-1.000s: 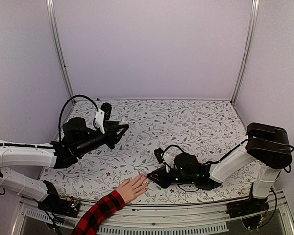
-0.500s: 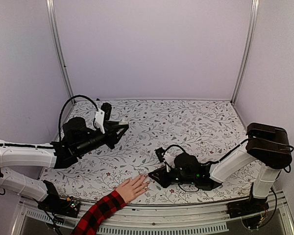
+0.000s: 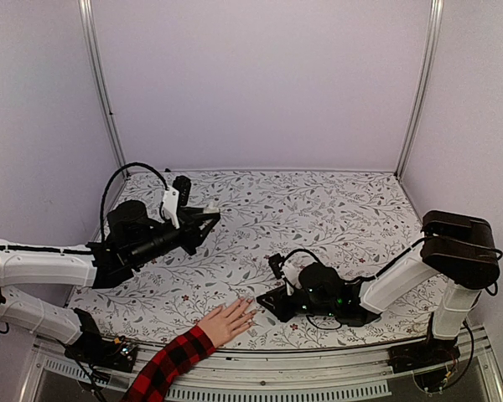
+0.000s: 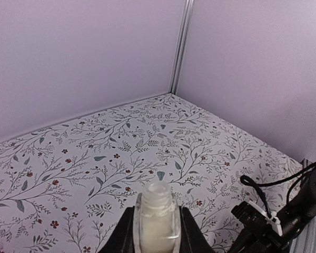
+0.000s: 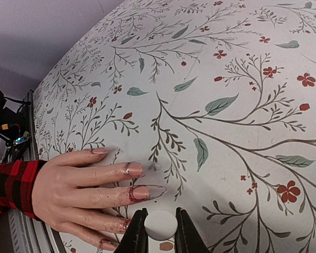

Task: Paint the nails
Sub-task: Paint the nail polish on the nail.

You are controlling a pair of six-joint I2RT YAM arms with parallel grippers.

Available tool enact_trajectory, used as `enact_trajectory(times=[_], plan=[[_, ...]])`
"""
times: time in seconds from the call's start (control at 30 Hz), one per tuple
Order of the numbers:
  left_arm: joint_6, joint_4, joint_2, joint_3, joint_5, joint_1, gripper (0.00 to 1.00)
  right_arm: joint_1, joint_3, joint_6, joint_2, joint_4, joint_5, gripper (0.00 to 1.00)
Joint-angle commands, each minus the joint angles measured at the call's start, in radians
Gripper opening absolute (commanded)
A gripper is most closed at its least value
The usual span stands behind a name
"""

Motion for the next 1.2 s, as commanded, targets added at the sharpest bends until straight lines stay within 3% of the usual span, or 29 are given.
enact_trajectory(times=[0.0, 0.63, 1.17], plan=[[0.01, 0.03, 0.002, 0.026, 0.006, 0.006, 0.0, 0.002, -0.016, 0.008, -0.025, -0.008, 0.027, 0.0], [0.012, 0.024, 0.005, 0.032, 0.008, 0.006, 0.0, 0.002, -0.041, -0.002, -0.087, 0.008, 0.035, 0.0], [0.011, 0.027, 0.003, 0.03, 0.006, 0.007, 0.0, 0.014, 0.001, -0.034, -0.023, 0.063, -0.036, 0.0]])
